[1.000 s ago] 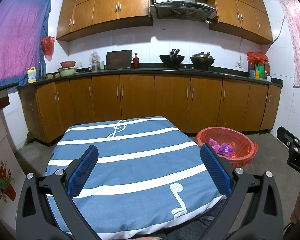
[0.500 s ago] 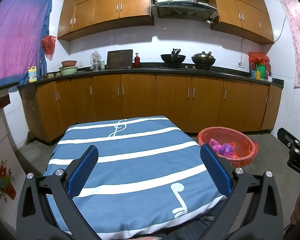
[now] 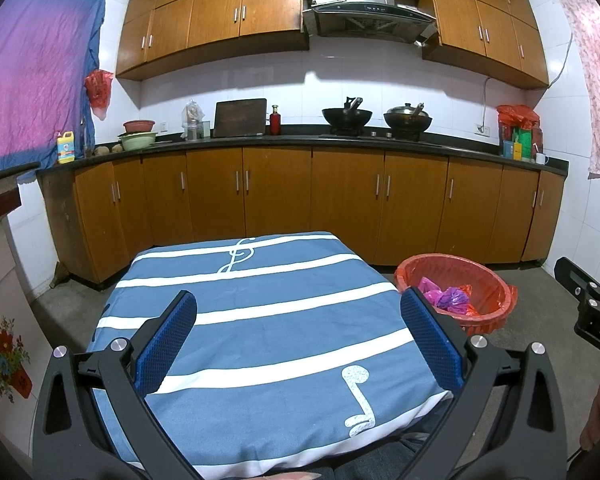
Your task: Collect trash
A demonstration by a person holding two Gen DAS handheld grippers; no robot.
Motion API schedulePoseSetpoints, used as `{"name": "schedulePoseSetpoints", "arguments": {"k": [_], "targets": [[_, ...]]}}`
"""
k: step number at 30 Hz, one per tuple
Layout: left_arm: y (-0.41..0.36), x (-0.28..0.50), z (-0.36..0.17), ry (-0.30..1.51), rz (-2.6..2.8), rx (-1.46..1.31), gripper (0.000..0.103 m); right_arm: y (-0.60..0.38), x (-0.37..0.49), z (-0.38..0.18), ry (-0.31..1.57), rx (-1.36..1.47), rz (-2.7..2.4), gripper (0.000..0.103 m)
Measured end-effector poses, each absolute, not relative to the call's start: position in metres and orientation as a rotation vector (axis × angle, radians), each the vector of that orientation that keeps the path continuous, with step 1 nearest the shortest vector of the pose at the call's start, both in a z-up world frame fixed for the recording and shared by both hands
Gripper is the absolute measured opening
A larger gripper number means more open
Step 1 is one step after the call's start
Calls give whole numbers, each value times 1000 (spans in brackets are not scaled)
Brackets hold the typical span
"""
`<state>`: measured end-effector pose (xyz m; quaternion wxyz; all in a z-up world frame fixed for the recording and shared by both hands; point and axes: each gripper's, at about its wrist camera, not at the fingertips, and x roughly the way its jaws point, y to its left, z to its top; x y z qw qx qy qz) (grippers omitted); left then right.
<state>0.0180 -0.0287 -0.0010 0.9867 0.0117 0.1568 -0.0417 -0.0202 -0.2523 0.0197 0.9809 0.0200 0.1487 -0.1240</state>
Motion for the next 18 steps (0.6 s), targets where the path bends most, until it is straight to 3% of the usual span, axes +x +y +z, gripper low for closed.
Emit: {"name": "schedulePoseSetpoints", "arguments": {"k": [18], "targets": [[-27, 17, -3, 318, -84, 22, 101, -253, -20, 21, 300, 40, -250, 99]]}}
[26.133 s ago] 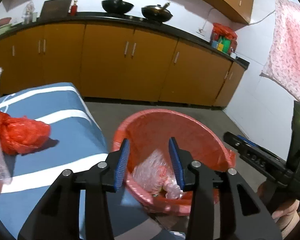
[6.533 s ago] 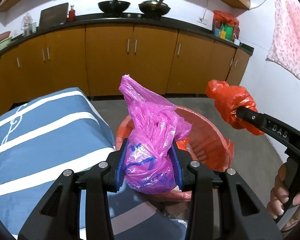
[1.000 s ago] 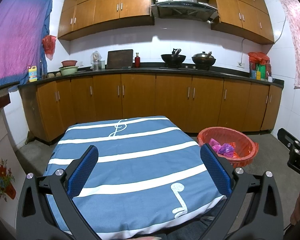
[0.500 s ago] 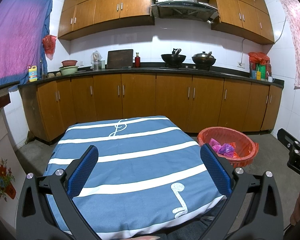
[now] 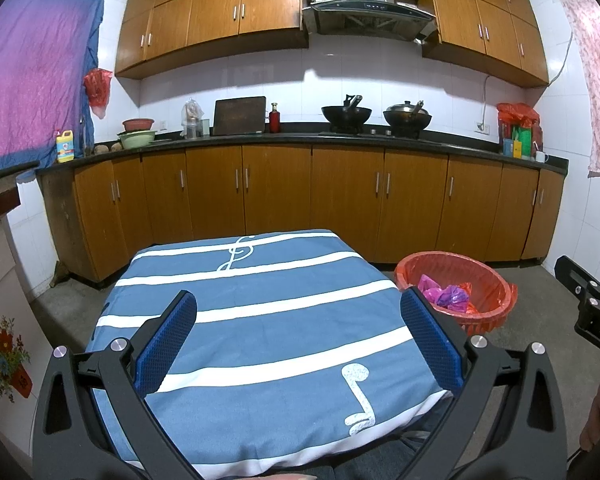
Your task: Collect trash
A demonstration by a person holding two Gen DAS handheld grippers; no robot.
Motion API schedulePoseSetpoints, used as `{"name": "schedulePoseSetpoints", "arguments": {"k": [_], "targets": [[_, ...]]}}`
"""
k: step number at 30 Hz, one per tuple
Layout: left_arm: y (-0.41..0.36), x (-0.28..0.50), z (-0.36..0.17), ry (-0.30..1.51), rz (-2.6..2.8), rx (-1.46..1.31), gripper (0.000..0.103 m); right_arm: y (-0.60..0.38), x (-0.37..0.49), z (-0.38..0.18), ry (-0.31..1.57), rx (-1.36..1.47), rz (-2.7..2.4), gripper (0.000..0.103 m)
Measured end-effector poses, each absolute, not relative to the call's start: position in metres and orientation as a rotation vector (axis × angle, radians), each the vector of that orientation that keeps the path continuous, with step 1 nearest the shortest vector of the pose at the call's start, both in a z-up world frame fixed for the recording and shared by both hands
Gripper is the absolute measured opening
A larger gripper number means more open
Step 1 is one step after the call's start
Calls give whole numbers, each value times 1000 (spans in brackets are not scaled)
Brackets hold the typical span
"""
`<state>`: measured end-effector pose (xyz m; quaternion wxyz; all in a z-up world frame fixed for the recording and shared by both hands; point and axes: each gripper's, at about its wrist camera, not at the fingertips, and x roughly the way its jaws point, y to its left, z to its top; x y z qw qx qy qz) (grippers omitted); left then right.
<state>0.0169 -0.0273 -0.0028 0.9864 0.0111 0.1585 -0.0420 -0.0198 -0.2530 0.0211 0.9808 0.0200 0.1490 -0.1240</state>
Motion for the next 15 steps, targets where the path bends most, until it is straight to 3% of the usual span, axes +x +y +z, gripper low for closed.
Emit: {"name": "schedulePoseSetpoints", "arguments": {"k": [15], "targets": [[-28, 14, -8, 322, -78, 20, 101, -254, -20, 22, 301, 41, -249, 99]]}}
